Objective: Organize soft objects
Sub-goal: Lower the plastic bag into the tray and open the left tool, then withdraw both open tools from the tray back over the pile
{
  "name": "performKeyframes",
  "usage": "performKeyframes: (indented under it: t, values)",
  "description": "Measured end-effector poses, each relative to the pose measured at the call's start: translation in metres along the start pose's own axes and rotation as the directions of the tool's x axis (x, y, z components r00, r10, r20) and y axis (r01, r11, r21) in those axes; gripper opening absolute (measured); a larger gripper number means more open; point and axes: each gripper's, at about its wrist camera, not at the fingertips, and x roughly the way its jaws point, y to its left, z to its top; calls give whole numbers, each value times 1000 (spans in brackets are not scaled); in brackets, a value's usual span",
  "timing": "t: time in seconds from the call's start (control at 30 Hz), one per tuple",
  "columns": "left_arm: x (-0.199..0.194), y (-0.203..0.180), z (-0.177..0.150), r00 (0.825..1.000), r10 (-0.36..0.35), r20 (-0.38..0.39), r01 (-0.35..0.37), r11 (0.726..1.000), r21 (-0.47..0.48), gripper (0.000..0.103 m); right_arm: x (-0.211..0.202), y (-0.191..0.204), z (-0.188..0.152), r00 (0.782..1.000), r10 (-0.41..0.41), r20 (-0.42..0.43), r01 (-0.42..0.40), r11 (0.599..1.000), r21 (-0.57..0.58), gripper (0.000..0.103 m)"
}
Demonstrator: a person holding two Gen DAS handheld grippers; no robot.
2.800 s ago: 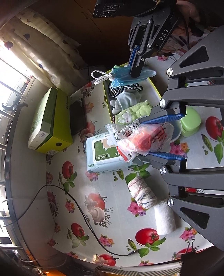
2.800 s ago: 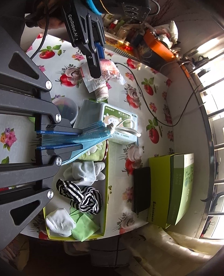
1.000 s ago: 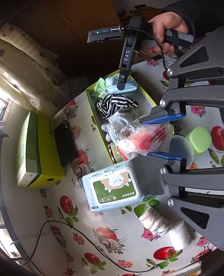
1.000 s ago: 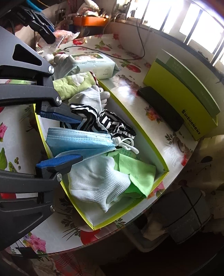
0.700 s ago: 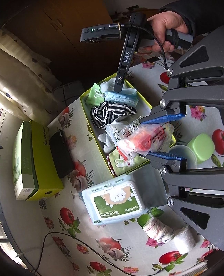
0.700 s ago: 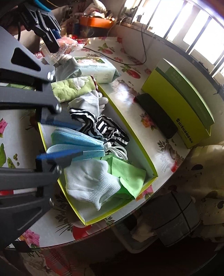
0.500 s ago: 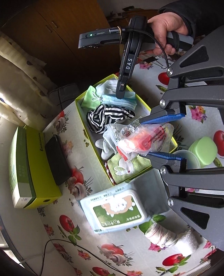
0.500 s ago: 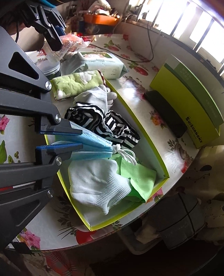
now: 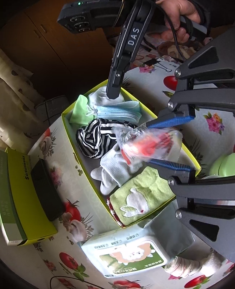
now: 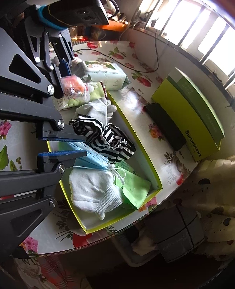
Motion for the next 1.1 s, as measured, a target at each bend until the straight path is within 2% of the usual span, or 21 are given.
performKeyframes:
  t: [0.1,0.4,0.57,0.63,0.7,0.77,1.1]
  values:
    - [1,2,-2,1000,-10,6,10,1000,-16,46,1,3,-1,1000,3,-6,-3,1000,-10,9]
    - [-16,15,-5,999,-1,39,4,997,-73,46,-1,24,-2,999,17,-27,-19,996,-87,9]
    - [-33,20,-9,996,38,76,-31,995,-94,46,-3,42,-4,1000,10,-29,-14,991,-136,12]
    - [-39,22,-11,995,51,86,-42,994,-100,46,-4,50,-5,1000,11,-29,-15,987,-157,14]
    - [-44,25,-13,992,78,96,-68,992,-104,46,-5,57,-6,1000,8,-26,-12,985,-174,23]
    - [-50,28,-16,990,89,107,-76,990,-115,46,-7,64,-6,1000,10,-21,-14,982,-189,27]
    - [-79,44,-31,974,158,164,-133,979,-154,46,-8,100,-14,1000,5,-19,-10,960,-279,38]
